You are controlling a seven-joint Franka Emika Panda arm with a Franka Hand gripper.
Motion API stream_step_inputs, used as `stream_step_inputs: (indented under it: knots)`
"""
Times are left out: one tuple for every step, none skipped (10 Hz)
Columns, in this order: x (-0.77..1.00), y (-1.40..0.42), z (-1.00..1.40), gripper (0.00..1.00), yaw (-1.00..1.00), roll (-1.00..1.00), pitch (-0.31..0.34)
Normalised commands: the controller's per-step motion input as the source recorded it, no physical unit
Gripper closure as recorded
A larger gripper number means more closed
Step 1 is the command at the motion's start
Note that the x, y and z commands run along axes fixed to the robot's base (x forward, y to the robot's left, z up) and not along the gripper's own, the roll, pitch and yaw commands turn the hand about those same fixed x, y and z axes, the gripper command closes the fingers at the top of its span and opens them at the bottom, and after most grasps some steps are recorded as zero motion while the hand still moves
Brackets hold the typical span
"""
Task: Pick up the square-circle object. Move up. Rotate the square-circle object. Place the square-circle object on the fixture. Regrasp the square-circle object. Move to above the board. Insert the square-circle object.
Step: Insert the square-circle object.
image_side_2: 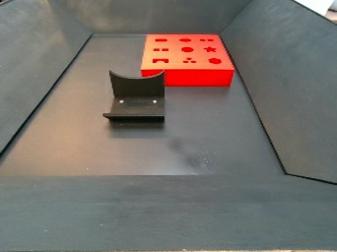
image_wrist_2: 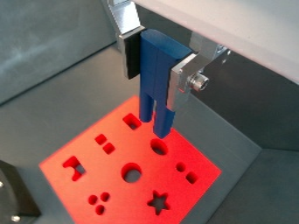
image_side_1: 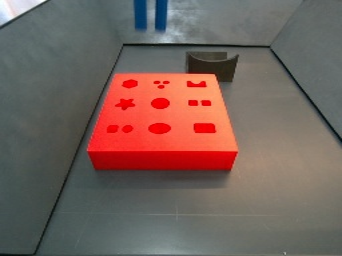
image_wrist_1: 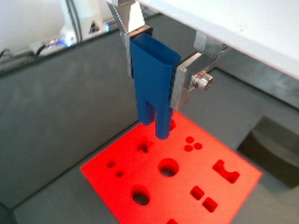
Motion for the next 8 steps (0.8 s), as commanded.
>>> stream_step_inputs:
  knots:
    - [-0.08,-0.16,-0.65,1.0,0.0,-0.15,-0.161]
    - [-0.01,-0.19,-0.57,1.0,0.0,-0.19,-0.187]
    - [0.0,-0.12,-0.59,1.0,0.0,-0.21,-0.173]
    - [0.0,0.0,-0.72,1.0,0.02,-0.16,-0.133]
    - [-0.03,0.0,-0.71,1.0,0.2,-0.07,-0.12]
    - [-0.09,0.0,-0.69,1.0,0.25,-0.06,-0.1]
    - [-0.07,0.0,-0.67,1.0,0.22,-0.06,-0.09]
    - [-0.06,0.0,-0.59,1.0,0.14,-0.1,-0.083]
